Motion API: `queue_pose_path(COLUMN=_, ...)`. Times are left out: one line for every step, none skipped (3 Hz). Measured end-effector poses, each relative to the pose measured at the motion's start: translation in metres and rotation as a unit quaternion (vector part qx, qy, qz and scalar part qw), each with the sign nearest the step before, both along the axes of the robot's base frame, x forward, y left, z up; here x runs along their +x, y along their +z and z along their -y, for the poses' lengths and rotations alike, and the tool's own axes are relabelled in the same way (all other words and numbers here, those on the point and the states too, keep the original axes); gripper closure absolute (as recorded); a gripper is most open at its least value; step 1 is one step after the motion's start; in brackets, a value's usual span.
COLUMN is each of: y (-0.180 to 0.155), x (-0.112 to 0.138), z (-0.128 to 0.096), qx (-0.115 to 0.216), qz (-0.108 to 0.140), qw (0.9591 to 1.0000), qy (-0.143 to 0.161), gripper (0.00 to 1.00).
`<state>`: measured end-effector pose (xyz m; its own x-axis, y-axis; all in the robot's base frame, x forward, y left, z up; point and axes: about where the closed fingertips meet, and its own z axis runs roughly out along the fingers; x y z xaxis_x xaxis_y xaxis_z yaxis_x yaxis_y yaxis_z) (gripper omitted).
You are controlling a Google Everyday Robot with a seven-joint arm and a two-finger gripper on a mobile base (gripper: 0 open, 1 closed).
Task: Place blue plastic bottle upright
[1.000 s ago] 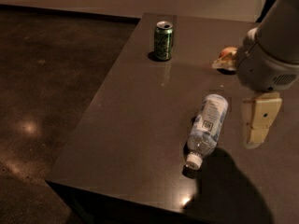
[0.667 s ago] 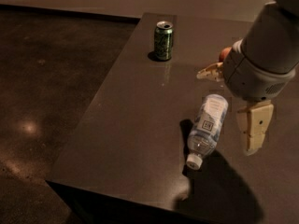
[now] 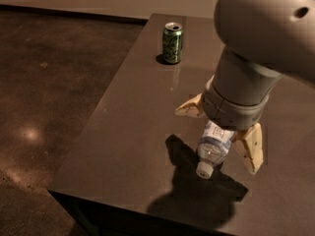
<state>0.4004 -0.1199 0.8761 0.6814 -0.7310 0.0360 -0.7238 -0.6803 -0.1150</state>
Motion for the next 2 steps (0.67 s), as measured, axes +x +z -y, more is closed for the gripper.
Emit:
queue_pose_path(y=-0.019, x=0.003, z=-0.006, qx=-0.031, qz=-0.009, qw=0.9983, qy=0.049, gripper=0.0)
queue_pose_path(y=-0.03, x=0.009, z=-0.01, qx=-0.046, qz=-0.019, qw=0.9961, qy=0.073, gripper=0.06)
